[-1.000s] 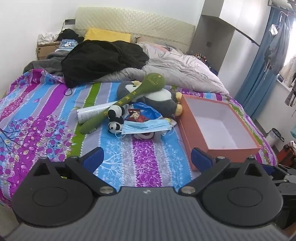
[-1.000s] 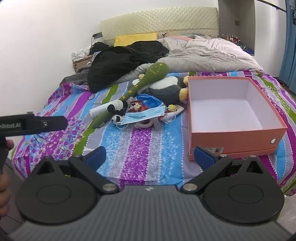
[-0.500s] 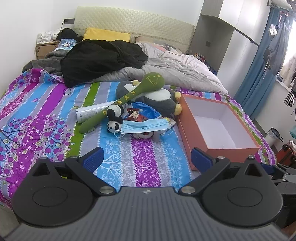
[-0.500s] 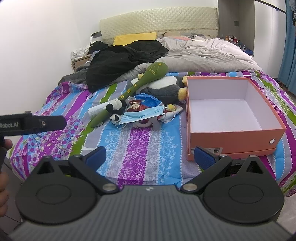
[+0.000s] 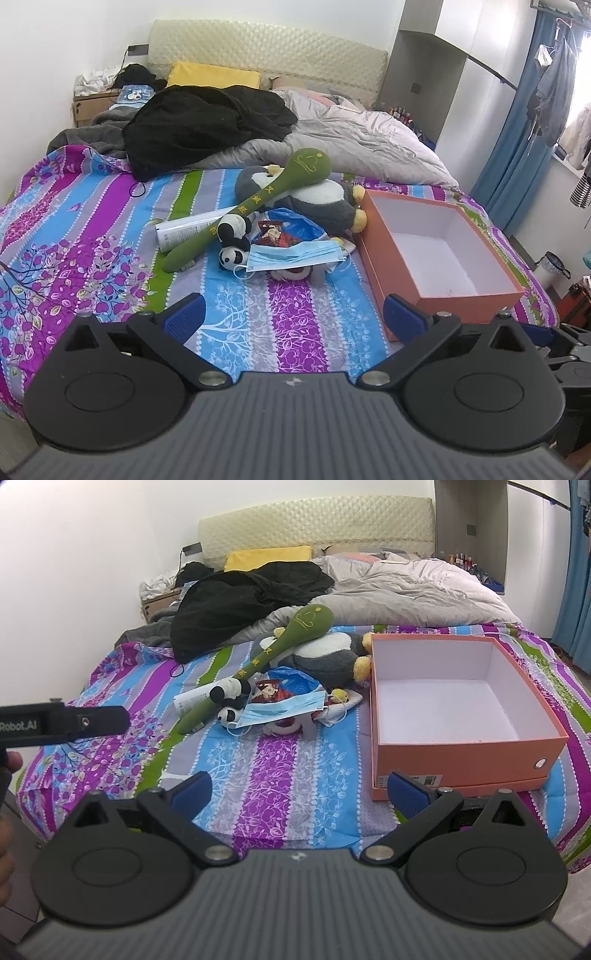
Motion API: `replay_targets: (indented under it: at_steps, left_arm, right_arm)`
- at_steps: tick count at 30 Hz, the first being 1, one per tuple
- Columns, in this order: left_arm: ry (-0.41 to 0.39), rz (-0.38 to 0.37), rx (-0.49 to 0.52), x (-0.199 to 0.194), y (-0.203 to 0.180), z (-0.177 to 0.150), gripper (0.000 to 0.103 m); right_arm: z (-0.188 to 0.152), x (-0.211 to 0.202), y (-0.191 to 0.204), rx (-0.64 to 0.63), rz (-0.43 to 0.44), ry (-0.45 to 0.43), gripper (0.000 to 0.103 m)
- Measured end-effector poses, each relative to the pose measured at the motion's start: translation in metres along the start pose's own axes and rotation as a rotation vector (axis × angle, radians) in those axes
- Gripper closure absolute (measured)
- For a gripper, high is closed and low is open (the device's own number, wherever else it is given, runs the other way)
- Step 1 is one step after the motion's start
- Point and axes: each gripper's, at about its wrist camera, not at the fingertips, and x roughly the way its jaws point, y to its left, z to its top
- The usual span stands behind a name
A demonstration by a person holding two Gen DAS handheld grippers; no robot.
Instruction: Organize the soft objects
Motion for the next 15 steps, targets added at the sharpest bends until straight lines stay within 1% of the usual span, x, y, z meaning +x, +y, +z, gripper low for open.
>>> replay_targets:
  at_steps: [15]
  left_arm:
    - [0.012,-0.006,0.002,0.0018,0.0008,-0.0022,0.0]
  right_arm:
    - [-0.0006,0.0005,-0.0001,0.004,-0.007,0.004,0.0]
